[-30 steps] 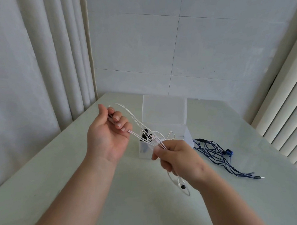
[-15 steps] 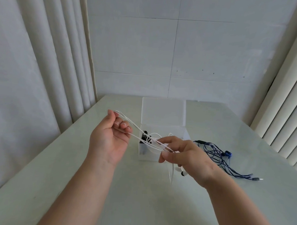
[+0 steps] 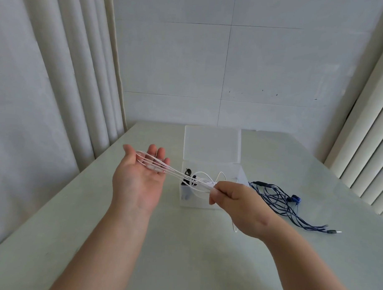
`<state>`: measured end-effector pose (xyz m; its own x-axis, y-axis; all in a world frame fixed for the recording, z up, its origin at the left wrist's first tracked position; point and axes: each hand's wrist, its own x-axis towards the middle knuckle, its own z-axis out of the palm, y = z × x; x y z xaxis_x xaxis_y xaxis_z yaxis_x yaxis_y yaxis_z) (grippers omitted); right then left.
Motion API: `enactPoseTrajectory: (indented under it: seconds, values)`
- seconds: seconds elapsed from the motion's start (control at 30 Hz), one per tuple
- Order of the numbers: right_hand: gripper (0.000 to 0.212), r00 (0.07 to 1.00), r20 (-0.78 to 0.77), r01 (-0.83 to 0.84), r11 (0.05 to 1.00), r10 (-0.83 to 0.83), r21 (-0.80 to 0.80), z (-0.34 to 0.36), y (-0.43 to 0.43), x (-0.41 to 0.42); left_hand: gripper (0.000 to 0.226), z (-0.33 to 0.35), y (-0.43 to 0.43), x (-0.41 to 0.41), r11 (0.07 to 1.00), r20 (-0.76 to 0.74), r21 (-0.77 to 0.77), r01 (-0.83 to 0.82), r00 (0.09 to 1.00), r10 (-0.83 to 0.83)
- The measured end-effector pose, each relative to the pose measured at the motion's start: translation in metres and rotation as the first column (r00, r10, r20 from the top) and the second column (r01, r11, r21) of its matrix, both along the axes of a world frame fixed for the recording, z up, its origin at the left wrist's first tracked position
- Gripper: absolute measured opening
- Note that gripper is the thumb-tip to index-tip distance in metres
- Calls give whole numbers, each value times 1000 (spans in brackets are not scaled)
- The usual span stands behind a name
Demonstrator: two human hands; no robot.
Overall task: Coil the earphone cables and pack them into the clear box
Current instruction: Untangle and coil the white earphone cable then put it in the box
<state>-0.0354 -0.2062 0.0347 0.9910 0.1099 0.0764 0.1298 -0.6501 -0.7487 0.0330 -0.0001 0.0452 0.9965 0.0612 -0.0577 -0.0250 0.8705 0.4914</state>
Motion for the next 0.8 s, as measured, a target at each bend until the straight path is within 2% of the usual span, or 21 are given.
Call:
enactPoseTrajectory:
  seconds: [0.1,0.2,0.3,0.37,0.47,0.57,0.63,0.7,0.8]
  values:
    - [29,1000,13,-4,996,5,-84,0,0,-1,36,-2,0,1,1000,-5,22,-16,1000,16]
    - [29,998,44,38,992,-33,-118,1,-2,-2,28,-2,-2,1,993,15,115,-39,999,38]
    - [26,991,76,111,992,-107,-55,3,-4,-2,27,-1,-5,-1,953,68,264,-146,989,132]
    - [25,984,93,150,989,-149,2,4,-5,-2,34,1,-5,-2,934,104,301,-193,980,170]
    - [25,987,39,152,986,-155,66,4,-5,-2,35,2,-1,-2,968,55,217,-123,992,113]
    - [28,994,26,109,993,-108,-34,-1,-7,1,40,2,3,-2,997,48,72,5,999,-8]
    - [25,996,4,88,995,-88,-50,-2,-6,2,38,3,2,-4,998,95,46,42,994,-46]
    - [25,996,-25,85,996,-84,19,-1,-4,2,42,4,0,-7,997,130,34,66,989,-70]
    - [26,995,-76,64,993,-57,101,1,-4,-1,35,3,-6,-9,993,181,47,107,977,-114]
